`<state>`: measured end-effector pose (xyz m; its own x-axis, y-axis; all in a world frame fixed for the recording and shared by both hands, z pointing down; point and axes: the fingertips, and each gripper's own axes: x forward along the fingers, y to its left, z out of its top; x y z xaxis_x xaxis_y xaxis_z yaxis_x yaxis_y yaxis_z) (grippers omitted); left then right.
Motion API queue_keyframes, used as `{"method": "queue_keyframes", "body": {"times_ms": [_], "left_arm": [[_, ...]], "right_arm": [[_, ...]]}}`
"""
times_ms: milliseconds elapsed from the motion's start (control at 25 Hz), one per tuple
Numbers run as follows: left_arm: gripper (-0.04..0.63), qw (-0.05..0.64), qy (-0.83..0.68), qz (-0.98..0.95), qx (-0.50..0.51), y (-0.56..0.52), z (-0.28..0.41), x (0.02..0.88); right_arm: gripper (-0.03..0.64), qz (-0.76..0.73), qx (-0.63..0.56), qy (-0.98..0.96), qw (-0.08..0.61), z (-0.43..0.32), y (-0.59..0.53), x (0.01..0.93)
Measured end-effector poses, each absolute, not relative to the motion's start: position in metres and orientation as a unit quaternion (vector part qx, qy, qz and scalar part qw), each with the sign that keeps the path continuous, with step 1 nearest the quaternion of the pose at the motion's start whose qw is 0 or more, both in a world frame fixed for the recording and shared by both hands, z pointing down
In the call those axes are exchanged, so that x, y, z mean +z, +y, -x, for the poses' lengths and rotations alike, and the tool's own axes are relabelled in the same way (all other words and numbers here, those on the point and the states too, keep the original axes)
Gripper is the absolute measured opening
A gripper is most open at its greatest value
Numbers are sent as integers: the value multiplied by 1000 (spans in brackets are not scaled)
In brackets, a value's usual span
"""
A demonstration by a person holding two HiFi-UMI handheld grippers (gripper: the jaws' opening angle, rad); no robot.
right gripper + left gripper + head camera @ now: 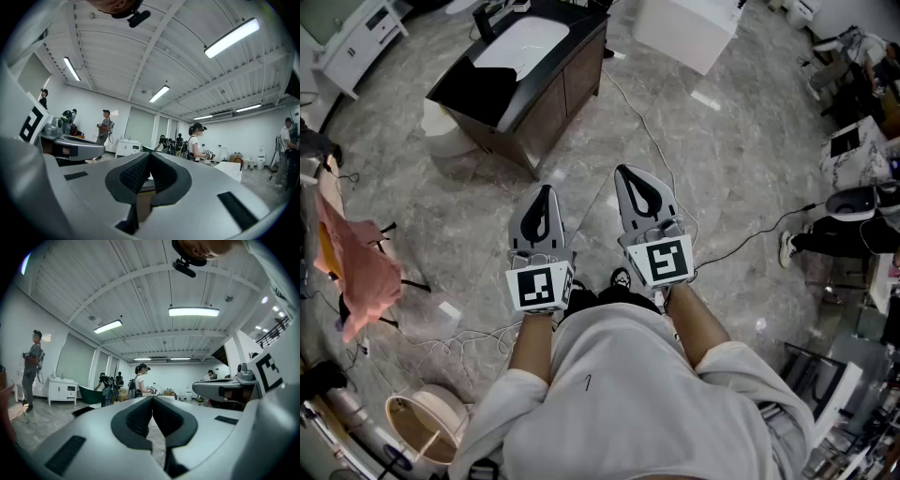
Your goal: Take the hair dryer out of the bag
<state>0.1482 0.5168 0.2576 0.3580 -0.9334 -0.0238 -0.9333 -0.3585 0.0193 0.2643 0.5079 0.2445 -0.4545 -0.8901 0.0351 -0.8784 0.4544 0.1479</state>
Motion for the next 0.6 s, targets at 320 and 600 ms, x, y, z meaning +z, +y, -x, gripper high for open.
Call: {"method": "queue_keyframes", "body": {"times_ms": [320,600], "left_arm": [[20,3,-576,-817,-9,519,-134,256],[20,1,-573,-820,2,521,-134,265]], "right_arm": [[-2,-509,-60,-857,57,-250,509,244],[-2,-501,-94,-859,42,-240,507,244]]}}
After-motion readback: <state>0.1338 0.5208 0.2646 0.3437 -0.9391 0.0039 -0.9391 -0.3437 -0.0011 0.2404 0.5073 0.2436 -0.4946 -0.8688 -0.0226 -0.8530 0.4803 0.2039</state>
